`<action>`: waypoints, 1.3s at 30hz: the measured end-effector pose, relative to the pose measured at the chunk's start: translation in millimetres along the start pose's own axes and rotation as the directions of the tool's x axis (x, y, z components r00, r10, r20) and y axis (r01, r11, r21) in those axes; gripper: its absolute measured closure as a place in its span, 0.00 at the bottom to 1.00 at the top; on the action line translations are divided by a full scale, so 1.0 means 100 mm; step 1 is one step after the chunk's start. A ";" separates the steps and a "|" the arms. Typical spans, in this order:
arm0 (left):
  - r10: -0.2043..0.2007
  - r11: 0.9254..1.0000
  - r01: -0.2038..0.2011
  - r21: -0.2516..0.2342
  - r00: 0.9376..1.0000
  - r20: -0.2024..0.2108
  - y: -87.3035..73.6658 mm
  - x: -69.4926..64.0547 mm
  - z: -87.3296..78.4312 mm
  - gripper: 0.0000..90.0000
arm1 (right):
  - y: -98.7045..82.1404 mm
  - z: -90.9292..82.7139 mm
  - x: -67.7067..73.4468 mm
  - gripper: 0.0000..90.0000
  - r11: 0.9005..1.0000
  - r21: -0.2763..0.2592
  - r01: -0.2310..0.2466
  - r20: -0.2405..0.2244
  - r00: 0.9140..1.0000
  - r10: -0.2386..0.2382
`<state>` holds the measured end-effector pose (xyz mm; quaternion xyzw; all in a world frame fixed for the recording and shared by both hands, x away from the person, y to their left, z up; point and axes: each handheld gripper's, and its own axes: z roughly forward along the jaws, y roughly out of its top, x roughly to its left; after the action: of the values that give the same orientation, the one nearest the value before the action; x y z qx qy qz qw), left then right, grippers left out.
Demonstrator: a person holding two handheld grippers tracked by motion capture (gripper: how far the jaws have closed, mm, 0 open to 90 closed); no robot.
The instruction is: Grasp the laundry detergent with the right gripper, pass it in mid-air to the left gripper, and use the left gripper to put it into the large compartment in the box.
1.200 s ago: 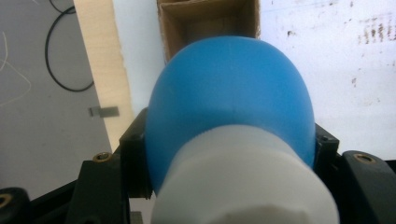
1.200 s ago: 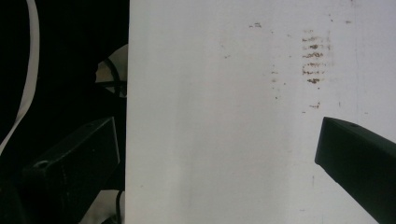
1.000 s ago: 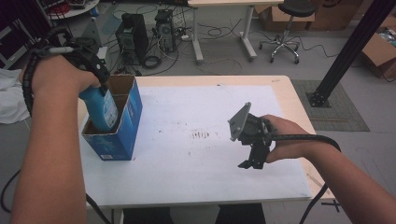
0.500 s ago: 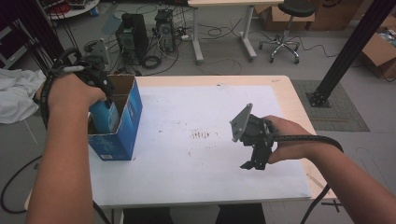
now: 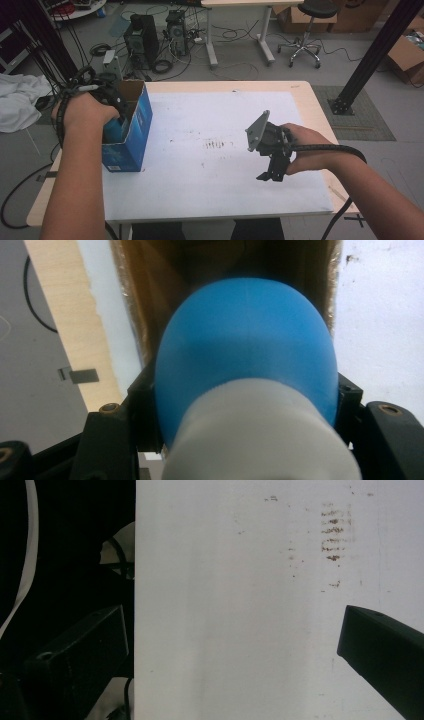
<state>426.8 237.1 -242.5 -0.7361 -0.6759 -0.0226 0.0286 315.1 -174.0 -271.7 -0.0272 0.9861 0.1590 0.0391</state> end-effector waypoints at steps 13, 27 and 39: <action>0.008 1.000 -0.008 0.024 1.000 0.006 0.04 0.03 0.31 0.42 | -0.03 0.05 -0.02 0.00 1.000 0.012 -0.007 -0.009 1.000 0.007; 0.011 1.000 -0.011 0.022 1.000 0.011 0.06 0.02 0.44 0.42 | -0.06 0.09 -0.02 0.00 1.000 0.013 -0.012 -0.019 1.000 0.012; 0.010 1.000 -0.010 0.026 1.000 0.013 0.07 0.03 0.45 0.41 | -0.05 0.10 -0.04 0.00 1.000 0.017 -0.012 -0.022 1.000 0.012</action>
<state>433.5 242.7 -287.2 -0.7391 -0.6727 -0.0091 0.0342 319.7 -175.6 -282.3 -0.0226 0.9879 0.1509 0.0275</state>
